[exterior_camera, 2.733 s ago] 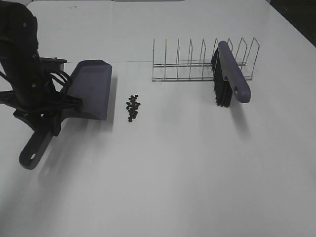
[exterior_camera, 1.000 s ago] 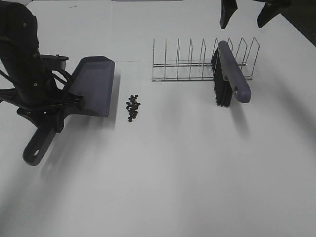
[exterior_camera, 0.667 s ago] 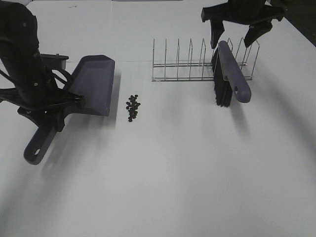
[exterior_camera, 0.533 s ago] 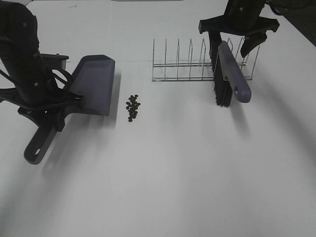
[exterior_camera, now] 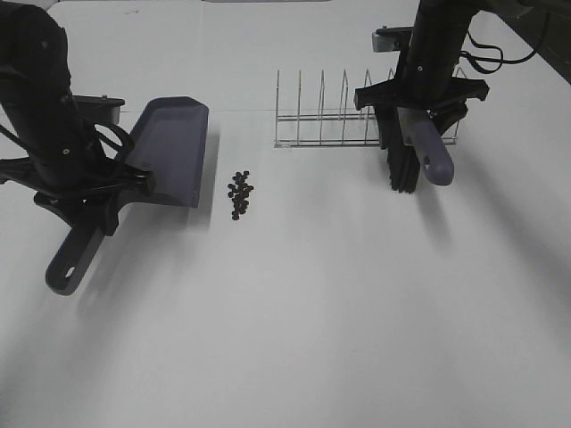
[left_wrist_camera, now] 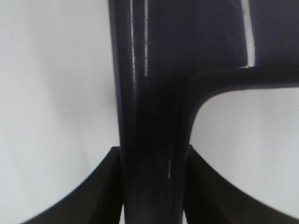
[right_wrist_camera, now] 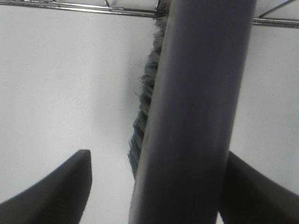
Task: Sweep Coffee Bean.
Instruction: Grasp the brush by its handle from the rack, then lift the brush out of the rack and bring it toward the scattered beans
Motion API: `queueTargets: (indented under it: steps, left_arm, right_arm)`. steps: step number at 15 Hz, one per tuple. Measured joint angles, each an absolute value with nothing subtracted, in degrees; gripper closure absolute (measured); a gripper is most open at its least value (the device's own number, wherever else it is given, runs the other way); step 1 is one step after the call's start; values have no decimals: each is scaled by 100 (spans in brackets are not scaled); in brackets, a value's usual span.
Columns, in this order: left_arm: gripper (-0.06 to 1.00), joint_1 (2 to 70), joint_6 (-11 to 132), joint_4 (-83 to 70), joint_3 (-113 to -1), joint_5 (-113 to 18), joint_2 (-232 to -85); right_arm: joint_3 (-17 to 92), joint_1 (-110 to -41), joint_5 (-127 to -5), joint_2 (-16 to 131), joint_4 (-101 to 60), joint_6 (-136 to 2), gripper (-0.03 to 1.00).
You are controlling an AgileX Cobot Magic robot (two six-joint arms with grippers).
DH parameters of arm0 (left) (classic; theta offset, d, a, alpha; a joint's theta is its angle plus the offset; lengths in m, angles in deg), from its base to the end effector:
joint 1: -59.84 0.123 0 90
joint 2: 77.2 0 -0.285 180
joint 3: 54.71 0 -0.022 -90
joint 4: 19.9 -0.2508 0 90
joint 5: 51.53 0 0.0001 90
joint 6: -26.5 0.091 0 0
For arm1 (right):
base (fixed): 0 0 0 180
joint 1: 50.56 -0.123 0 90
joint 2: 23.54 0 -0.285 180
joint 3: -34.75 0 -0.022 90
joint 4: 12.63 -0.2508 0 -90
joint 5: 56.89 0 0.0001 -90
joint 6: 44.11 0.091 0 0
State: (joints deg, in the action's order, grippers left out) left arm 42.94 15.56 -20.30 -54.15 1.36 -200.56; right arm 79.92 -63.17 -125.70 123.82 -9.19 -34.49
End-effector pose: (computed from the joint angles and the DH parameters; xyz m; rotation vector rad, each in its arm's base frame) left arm 0.3657 -0.1106 0.1485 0.1667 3.0817 -0.0122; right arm 0.4929 0.1050 0.1555 -0.1034 2.9744 -0.0391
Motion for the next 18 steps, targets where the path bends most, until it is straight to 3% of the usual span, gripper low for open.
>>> queueTargets:
  steps: [4, 5, 12, 18]
  left_arm:
    - [60, 4294, 1556, -2030, -5415, 130, -20056]
    - [60, 4294, 1556, -2030, -5415, 130, -20056]
    - [60, 4294, 1556, -2030, -5415, 124, -20056]
    - [60, 4294, 1556, -2030, -5415, 124, -20056]
  right_arm:
    - [7992, -6317, -12381, 12399, -839, -3432, 61]
    - [7992, -6317, -12375, 12399, -736, -3426, 63]
    - [8009, -6317, -12478, 12330, -570, -3283, 65]
    - [8771, -6317, -12702, 11861, -524, -3260, 65]
